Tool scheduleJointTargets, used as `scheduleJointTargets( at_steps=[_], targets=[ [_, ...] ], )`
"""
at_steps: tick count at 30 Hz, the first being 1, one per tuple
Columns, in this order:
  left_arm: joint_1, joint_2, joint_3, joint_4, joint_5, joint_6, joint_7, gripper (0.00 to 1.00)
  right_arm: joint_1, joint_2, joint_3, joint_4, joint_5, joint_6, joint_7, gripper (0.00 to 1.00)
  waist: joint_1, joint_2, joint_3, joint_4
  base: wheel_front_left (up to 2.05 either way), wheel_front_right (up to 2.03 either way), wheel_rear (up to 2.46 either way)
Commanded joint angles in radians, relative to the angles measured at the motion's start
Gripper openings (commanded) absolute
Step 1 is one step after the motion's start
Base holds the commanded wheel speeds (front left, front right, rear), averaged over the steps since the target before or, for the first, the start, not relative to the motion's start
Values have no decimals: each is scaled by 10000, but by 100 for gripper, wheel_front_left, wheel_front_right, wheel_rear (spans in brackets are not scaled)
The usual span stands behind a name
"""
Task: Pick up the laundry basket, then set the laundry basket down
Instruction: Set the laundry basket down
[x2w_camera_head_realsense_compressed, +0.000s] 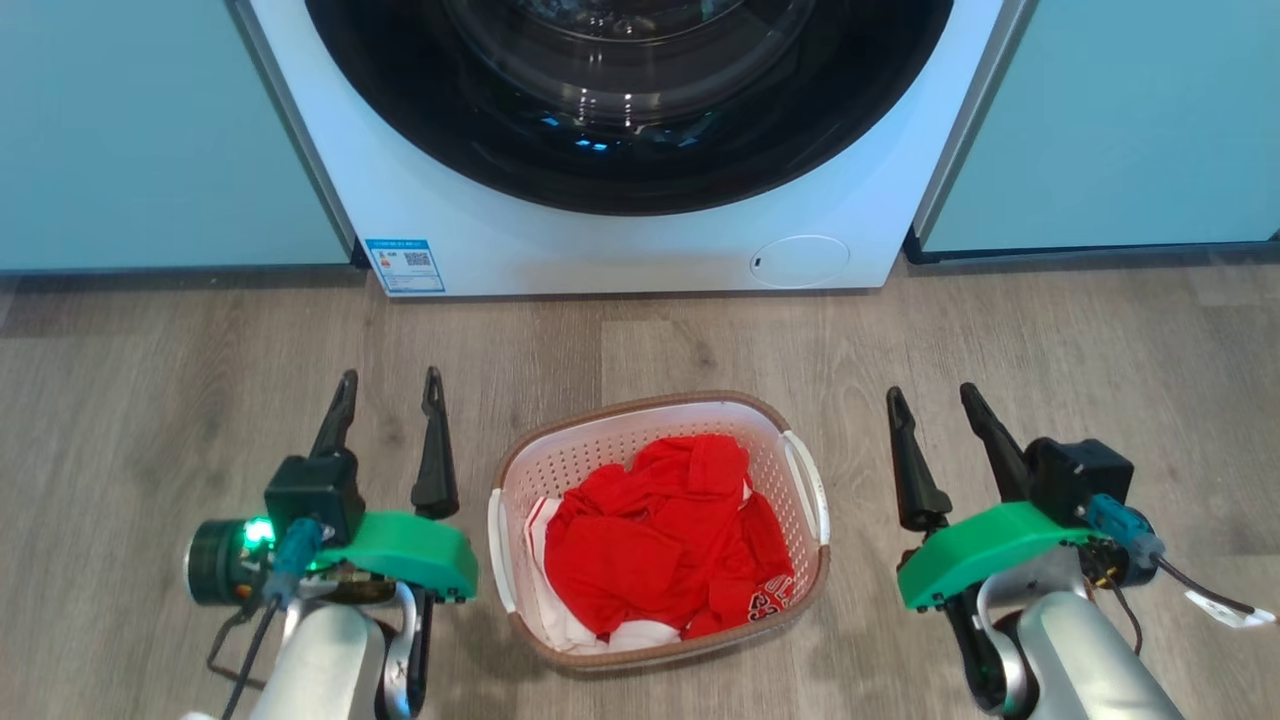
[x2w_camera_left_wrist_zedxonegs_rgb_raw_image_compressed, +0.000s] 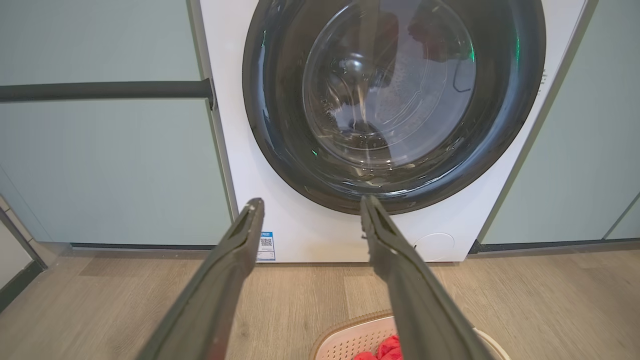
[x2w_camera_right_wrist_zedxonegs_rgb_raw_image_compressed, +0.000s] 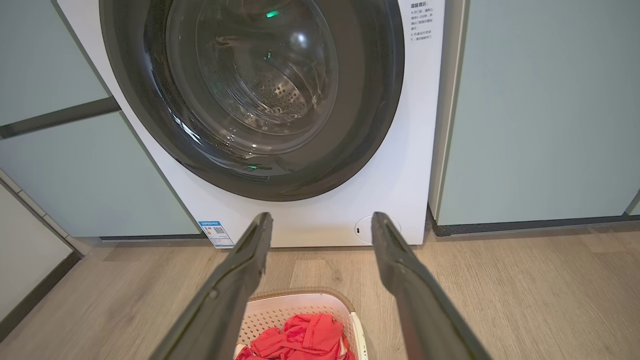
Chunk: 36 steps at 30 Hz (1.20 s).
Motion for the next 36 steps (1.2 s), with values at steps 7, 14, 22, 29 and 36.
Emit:
scheduleJointTargets(
  at_steps=[7,14,22,29,36],
  targets=[
    [-346,-15,474,-357,-6,-12,-79,100,-188,83,218,-190,-54,58,-122,100,1,0,10,55,0,0,0],
    [-234,-17,431,-294,-38,8,-79,100,-131,114,191,-160,-39,58,-122,100,1,0,-88,38,0,0,0],
    [-387,-17,68,446,-143,-177,-80,100,-326,74,34,373,162,58,-122,100,1,0,264,82,0,0,0],
    [-1300,-18,-581,1968,-409,-490,-80,100,-1746,-158,128,2995,637,58,-116,100,1,0,1540,379,0,0,0],
    [-2469,-18,-1004,2415,-561,-540,-80,100,-3732,-593,676,5551,1190,58,368,100,1,0,3071,838,0,0,0]
  ],
)
